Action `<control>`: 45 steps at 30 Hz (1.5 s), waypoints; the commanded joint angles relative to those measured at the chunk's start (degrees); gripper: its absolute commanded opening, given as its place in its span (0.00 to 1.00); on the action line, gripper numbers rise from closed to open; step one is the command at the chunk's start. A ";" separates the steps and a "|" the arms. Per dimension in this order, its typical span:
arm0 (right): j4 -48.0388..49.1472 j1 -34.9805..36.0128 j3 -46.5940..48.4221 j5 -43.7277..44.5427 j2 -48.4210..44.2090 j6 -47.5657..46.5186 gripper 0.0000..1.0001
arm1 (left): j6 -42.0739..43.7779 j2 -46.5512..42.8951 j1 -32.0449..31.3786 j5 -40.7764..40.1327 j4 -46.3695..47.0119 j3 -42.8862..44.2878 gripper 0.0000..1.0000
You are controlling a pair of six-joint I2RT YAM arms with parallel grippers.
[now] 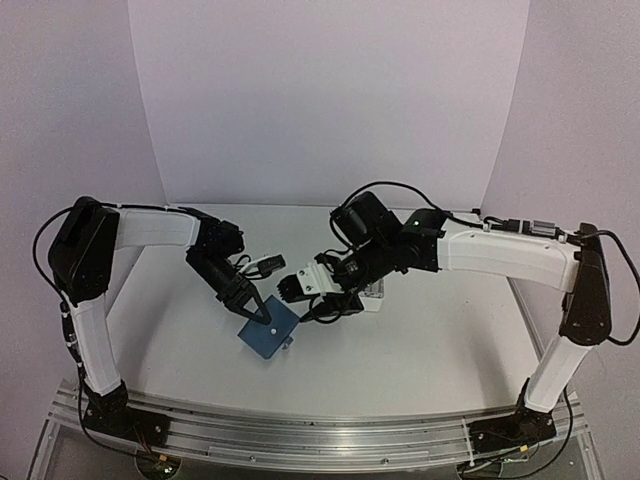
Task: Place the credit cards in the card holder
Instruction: Close the card holder at the center of the board.
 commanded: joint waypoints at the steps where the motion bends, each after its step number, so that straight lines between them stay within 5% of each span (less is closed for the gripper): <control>1: 4.86 1.05 -5.58 -4.97 1.20 -1.35 0.38 | 8.23 6.79 -1.82 -6.87 -8.28 2.90 0.00; 6: 16.14 2.96 -14.14 -6.96 1.71 5.66 0.39 | 2.65 14.17 -4.23 -10.80 -1.55 4.52 0.01; 16: 26.73 4.00 -19.46 -6.72 7.43 10.81 0.43 | 4.51 18.49 -4.76 -24.36 2.29 10.52 0.55; 23: 30.58 3.28 -15.64 -3.39 13.43 22.01 0.36 | 3.82 15.23 -1.67 -23.24 -1.15 13.56 0.58; 27: 31.34 1.85 -13.82 -7.19 15.19 27.10 0.30 | -0.95 9.29 -0.49 -23.29 0.91 6.83 0.54; 32: 31.20 1.56 -13.50 -9.87 16.48 28.32 0.23 | -2.40 -9.18 -0.39 -21.15 13.21 -8.93 0.54; 39: 30.81 1.13 -13.84 -15.33 17.78 27.44 0.28 | 38.91 -40.85 -2.18 -15.10 30.48 -43.09 0.78; 45: 29.65 1.16 -13.46 -15.65 18.65 27.48 0.28 | 41.72 -37.60 -7.16 -22.36 37.81 -46.89 0.81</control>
